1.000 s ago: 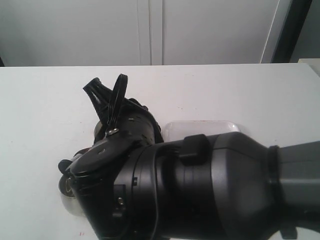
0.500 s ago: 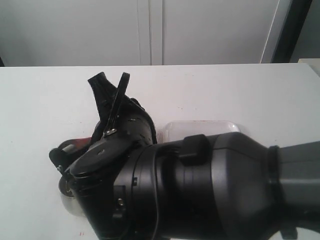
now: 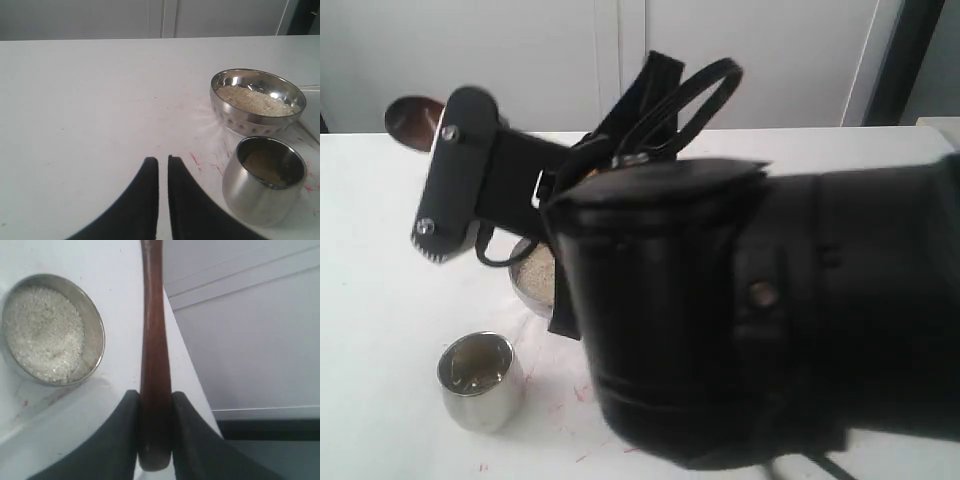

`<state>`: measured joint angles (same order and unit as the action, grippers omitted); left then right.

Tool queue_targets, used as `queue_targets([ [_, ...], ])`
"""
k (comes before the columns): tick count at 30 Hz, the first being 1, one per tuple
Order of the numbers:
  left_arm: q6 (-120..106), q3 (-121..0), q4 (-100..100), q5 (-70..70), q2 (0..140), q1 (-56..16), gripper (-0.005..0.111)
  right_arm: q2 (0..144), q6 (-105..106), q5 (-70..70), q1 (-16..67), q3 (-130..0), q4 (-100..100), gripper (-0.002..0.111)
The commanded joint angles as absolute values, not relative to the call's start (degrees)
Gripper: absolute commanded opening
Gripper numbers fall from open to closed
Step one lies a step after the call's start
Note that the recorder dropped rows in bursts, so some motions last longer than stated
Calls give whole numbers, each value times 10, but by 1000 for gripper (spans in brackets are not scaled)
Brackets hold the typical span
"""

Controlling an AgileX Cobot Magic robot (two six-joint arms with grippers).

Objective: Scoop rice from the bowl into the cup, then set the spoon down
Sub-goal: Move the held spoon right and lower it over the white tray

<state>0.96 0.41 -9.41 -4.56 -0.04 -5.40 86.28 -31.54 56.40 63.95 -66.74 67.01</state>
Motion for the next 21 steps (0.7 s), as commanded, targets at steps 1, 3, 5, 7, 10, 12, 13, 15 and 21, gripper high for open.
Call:
queue_targets([
  [1, 11, 0, -98, -44, 0, -53, 14, 797, -378, 558, 638, -665, 612, 0],
  [3, 11, 0, -98, -44, 0, -53, 14, 755, -379, 556, 626, -665, 557, 0],
  [5, 11, 0, -98, -44, 0, -53, 14, 715, -379, 565, 603, -665, 500, 0],
  [7, 11, 0, -98, -44, 0, -53, 14, 682, -379, 589, 574, -668, 450, 0],
  [10, 11, 0, -98, -44, 0, -53, 14, 654, -375, 628, 530, -667, 371, 0],
  [12, 11, 0, -98, -44, 0, -53, 14, 651, -352, 653, 510, -668, 320, 0],
  [13, 11, 0, -98, -44, 0, -53, 14, 651, -340, 657, 502, -668, 301, 0],
  [15, 11, 0, -98, -44, 0, -53, 14, 653, -311, 661, 484, -668, 236, 0],
  [21, 11, 0, -98, -44, 0, -53, 14, 686, -221, 700, 417, -669, 97, 0],
])
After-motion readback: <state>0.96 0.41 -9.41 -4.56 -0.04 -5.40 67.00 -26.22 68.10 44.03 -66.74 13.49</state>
